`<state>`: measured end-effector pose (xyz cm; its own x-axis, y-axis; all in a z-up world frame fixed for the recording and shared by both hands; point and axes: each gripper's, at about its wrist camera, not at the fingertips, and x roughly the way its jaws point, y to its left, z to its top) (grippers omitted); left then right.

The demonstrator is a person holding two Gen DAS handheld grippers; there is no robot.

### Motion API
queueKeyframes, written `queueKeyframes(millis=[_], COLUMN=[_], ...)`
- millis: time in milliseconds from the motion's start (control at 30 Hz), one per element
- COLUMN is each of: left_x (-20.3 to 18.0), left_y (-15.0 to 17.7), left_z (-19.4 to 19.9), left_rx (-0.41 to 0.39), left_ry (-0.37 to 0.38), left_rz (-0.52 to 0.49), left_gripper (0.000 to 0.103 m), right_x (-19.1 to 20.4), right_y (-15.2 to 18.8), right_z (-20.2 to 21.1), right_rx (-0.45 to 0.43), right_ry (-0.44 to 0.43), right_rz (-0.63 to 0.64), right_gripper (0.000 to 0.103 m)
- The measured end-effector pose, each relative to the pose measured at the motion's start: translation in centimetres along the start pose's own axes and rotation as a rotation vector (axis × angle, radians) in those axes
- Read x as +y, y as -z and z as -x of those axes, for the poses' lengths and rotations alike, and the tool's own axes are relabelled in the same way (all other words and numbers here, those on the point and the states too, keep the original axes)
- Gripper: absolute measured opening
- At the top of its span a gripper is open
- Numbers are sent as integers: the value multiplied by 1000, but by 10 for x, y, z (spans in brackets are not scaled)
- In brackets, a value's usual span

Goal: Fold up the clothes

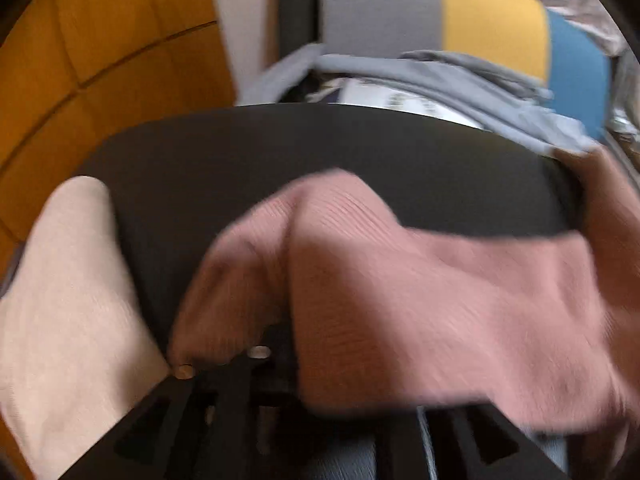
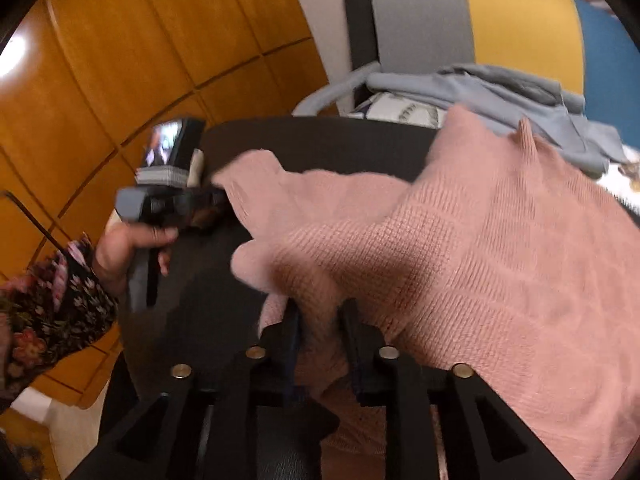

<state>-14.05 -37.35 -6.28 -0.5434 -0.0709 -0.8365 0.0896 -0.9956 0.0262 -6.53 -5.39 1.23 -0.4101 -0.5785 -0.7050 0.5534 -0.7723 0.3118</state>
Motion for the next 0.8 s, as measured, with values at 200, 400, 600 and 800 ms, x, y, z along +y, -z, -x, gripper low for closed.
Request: queueKeyframes(millis=[200,400,600,800], left_x=[25,91,98,89], left_y=[41,72,53,35], left_z=[39,34,21,0], left_rx=[62,107,84,96], left_ry=[317,598,435,383], left_rz=[111,693,809,923], left_gripper=[22,22,28,29], right_x=[-54,-89,-81,-75], right_y=[-2,14,20,12], right_z=[43,36,32,34], right_rx=[-104,-66,-36,-46], right_ry=[28,80,144,155], right_rz=[-156,-292,-224,-176], right_gripper=[44,44,44,44])
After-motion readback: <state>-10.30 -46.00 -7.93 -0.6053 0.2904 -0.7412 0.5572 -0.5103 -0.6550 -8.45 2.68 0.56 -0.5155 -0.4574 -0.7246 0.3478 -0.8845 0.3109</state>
